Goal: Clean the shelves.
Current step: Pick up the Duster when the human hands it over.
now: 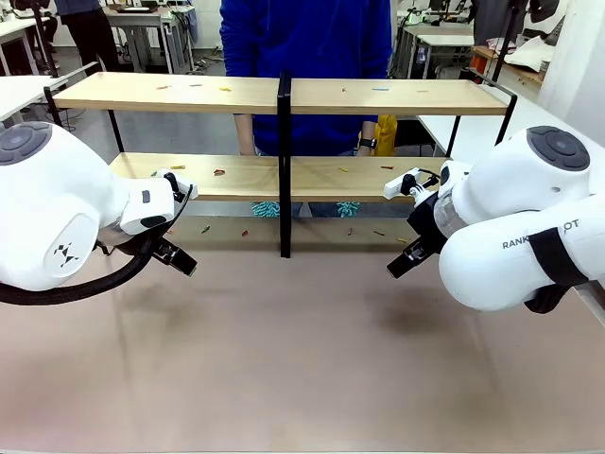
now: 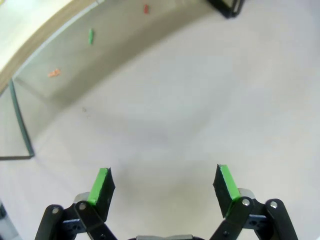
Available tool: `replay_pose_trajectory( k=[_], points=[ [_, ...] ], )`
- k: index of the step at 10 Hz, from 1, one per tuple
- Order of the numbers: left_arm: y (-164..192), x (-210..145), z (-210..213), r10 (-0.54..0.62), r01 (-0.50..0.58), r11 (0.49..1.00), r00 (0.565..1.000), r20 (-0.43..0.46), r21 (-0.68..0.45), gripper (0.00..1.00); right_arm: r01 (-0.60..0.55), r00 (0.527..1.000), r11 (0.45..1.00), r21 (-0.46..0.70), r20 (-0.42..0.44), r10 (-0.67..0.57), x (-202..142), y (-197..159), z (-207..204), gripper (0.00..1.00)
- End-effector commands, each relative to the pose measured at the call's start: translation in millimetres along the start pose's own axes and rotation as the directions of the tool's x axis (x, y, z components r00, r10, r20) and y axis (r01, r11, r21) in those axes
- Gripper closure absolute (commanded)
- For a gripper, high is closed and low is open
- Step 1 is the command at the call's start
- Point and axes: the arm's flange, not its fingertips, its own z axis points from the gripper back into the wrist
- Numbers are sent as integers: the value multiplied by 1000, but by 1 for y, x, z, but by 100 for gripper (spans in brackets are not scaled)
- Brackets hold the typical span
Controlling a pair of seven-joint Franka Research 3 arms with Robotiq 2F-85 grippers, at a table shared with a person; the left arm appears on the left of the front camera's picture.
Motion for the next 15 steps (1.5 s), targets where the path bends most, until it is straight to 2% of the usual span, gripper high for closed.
replay_pose_trajectory(
  k=[1, 2, 3, 4, 5, 6, 7, 8, 9, 10, 11, 13, 14, 15],
  points=[
    [-8, -26, 93, -56, 60, 994, 997, 47, -93, 0, 17, 1000, 993, 117, 16, -19, 6, 7, 72, 0],
    [-14, -46, 150, 15, -12, 997, 999, 36, -81, 0, 111, 993, 988, 107, 30, -115, 6, 10, 122, 0],
    [-22, -75, 198, -19, 25, 995, 998, 58, -99, 0, 159, 983, 985, 61, 82, -164, 0, 16, 171, 0],
    [-31, -108, 231, -56, 62, 997, 986, 155, -35, 0, 151, 976, 988, 43, 154, -156, -12, 29, 217, 0],
    [-37, -149, 260, -52, 48, 999, 951, 304, 19, 0, 131, 947, 988, -81, 305, -100, -39, 47, 266, 0],
    [-33, -161, 265, -2, -36, 996, 911, 412, 84, 0, 136, 919, 979, -149, 388, -69, -53, 54, 279, 0],
    [-6, 0, 251, -32, 39, 998, 984, 173, -42, 0, 130, 971, 991, 34, 198, -135, 16, 24, 228, 0],
    [-2, -17, 309, -11, 9, 1000, 958, 286, 9, 0, 131, 945, 990, -41, 308, -113, 7, 34, 282, 0],
    [-3, 0, 298, -40, 64, 995, 963, 267, -81, 0, 202, 947, 977, -62, 267, -178, 12, 28, 267, 0],
    [-8, 4, 302, 81, -56, 993, 963, 257, -105, 0, 281, 920, 956, -79, 306, -245, 17, 33, 272, 0],
    [-15, 7, 309, 182, -165, 982, 958, 223, -92, 0, 388, 878, 920, -46, 322, -354, 24, 41, 282, 0],
    [-31, 16, 319, 380, -368, 924, 910, 166, -101, 0, 492, 842, 870, -20, 264, -470, 38, 55, 296, 0],
    [-36, 15, 324, 370, -356, 929, 902, 222, -104, 0, 526, 826, 849, -54, 269, -495, 44, 59, 300, 0],
    [-40, 17, 328, 409, -392, 913, 877, 254, -115, 0, 520, 828, 853, -50, 275, -489, 47, 59, 303, 0]
  ],
)
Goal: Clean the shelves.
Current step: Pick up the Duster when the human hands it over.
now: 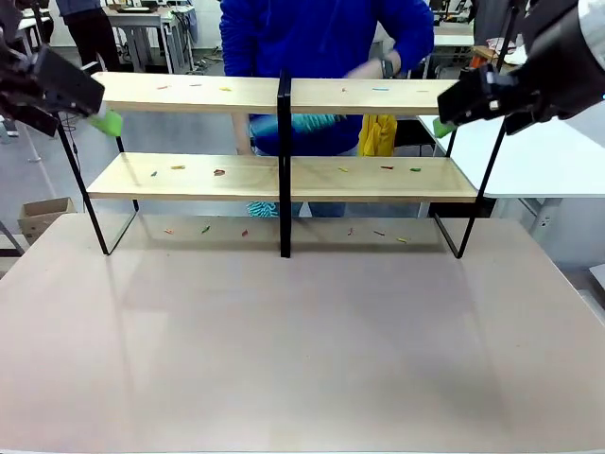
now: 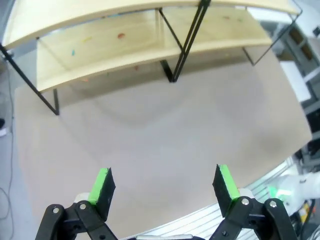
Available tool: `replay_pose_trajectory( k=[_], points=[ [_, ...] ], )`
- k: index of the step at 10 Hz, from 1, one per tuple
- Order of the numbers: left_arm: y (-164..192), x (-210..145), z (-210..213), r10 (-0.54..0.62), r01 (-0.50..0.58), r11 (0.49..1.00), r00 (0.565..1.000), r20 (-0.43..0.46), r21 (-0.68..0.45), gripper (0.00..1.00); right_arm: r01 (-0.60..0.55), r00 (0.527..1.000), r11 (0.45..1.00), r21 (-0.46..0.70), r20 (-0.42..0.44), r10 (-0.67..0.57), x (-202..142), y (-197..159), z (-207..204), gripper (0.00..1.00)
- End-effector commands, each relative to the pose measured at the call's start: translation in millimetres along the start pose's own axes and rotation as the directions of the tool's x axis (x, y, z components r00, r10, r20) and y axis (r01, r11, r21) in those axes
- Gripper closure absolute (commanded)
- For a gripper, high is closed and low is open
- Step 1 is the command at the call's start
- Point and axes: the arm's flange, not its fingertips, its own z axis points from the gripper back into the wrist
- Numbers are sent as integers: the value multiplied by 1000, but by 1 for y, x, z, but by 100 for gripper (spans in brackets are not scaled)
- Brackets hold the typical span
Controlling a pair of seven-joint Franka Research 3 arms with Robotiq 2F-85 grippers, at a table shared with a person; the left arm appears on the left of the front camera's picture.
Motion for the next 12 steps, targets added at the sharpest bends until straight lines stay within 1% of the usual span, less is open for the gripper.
replay_pose_trajectory(
  k=[1, 2, 3, 4, 7, 8, 10, 12],
  points=[
    [-8, 0, 8, 51, -49, 998, 995, 88, -27, 0, 31, 999, 999, -20, 10, -30, 9, 2, 0, 0],
    [-9, 0, 11, 19, -17, 1000, 983, 184, -14, 0, 37, 999, 999, -6, 10, -37, 10, 1, -2, 0],
    [-12, -4, 15, -77, 77, 997, 958, 277, 12, 0, 41, 999, 999, -5, 2, -41, 11, -1, -4, 0],
    [-13, -4, 16, -127, 121, 992, 943, 308, 39, 0, 44, 999, 999, -15, 0, -44, 12, -2, -6, 0],
    [-16, -2, 8, -172, 161, 985, 946, 273, 62, 0, 64, 998, 997, -32, -20, -65, 13, -9, -17, 0],
    [-16, -1, 5, -198, 189, 980, 944, 262, 61, 0, 64, 998, 997, -36, -23, -64, 13, -10, -18, 0],
    [-16, 1, 0, -202, 202, 979, 950, 238, 25, 0, 61, 998, 997, -39, -21, -62, 14, -9, -19, 0],
    [-15, 2, -1, -187, 186, 982, 955, 232, 25, 0, 56, 998, 998, -41, -25, -57, 14, -8, -21, 0]
  ],
)
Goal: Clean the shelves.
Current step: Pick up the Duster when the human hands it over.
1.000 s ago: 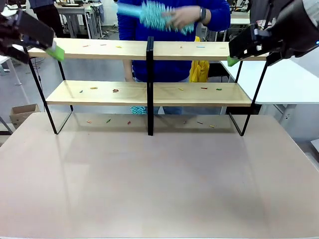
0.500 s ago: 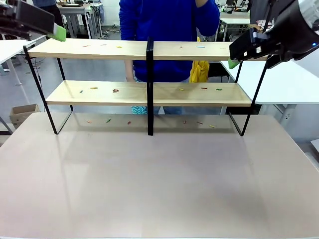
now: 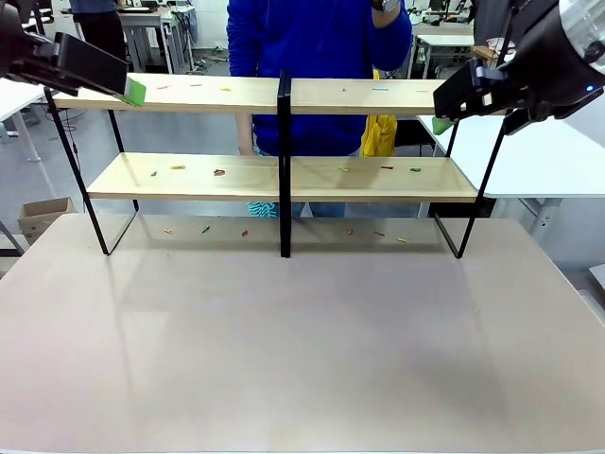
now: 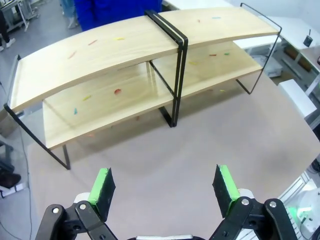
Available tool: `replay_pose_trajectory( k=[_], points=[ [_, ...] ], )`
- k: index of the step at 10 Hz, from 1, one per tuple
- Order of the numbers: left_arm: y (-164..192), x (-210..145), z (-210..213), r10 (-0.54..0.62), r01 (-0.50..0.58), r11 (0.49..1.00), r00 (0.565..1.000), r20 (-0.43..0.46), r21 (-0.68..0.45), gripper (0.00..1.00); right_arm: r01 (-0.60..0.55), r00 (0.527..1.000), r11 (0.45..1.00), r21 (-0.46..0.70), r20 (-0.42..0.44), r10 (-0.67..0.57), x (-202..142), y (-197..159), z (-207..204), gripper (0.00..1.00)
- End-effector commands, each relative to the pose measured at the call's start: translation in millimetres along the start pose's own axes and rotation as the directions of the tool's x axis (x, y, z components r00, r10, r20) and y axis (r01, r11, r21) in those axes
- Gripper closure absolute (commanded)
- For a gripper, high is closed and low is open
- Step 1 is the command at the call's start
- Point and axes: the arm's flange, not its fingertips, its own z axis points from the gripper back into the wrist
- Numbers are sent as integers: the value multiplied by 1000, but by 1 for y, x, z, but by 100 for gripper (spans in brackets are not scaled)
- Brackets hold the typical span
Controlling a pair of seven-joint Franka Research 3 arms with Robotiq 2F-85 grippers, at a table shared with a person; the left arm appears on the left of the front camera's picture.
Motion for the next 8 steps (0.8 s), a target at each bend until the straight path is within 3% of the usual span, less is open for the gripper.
replay_pose_trajectory(
  k=[1, 5, 8],
  points=[
    [6, 4, 1, 16, -16, 1000, 1000, 6, -1, 0, 19, 1000, 1000, -3, 19, -19, 3, 1, 0, 0],
    [0, 0, 0, 0, 0, 1000, 1000, 0, 0, 0, 60, 998, 995, 77, 1, -61, -7, 26, 24, 0],
    [0, 0, 0, 0, 0, 1000, 1000, 0, 0, 0, 51, 996, 995, 89, 68, -57, -20, 45, 48, 0]
  ],
)
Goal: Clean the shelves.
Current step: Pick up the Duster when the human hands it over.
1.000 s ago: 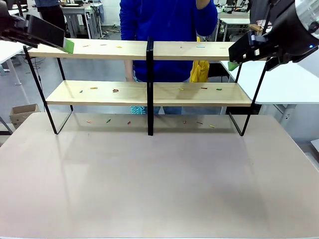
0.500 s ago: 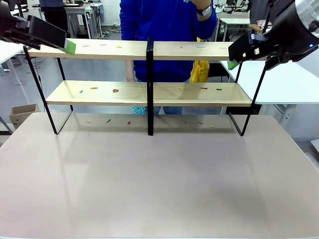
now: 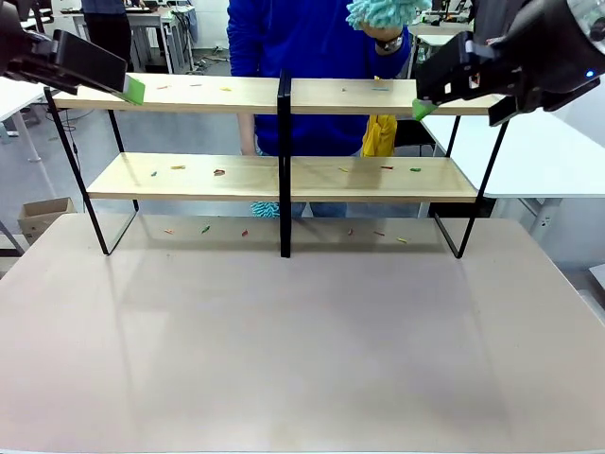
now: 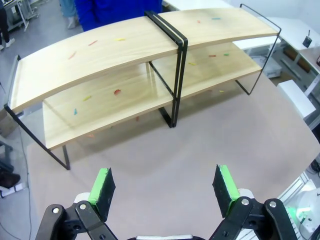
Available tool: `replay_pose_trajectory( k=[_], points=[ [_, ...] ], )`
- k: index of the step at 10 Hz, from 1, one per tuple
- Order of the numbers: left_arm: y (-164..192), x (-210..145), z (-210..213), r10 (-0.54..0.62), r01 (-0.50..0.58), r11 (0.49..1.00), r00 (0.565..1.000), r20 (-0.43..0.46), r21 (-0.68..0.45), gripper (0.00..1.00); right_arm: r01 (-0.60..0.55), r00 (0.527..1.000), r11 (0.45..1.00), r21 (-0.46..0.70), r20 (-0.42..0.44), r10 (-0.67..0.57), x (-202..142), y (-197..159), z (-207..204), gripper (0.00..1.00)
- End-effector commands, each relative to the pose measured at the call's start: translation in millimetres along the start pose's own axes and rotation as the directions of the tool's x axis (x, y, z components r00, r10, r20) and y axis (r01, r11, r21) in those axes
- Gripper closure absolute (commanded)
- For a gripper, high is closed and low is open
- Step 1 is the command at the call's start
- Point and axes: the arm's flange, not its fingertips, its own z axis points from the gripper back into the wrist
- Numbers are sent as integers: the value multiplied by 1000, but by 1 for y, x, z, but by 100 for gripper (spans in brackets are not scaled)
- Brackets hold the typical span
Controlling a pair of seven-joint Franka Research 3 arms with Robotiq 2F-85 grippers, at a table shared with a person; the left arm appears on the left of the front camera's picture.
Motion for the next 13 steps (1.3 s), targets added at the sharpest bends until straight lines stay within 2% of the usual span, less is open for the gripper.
replay_pose_trajectory(
  k=[1, 3, 7, 13],
  points=[
    [-1, -1, -1, -2, 2, 1000, 1000, -1, 2, 0, 12, 999, 999, 30, 40, -13, -8, 10, 12, 0],
    [-1, -1, -1, -2, 2, 1000, 1000, -1, 2, 0, -25, 994, 998, 54, 107, 19, -17, 17, 28, 0],
    [-1, -1, -1, -2, 2, 1000, 1000, -1, 2, 0, -66, 983, 996, 62, 174, 54, -27, 17, 41, 0],
    [-1, -1, -1, -2, 2, 1000, 1000, -1, 2, 0, -204, 945, 978, -45, 253, 209, -14, -7, 33, 0]
  ],
)
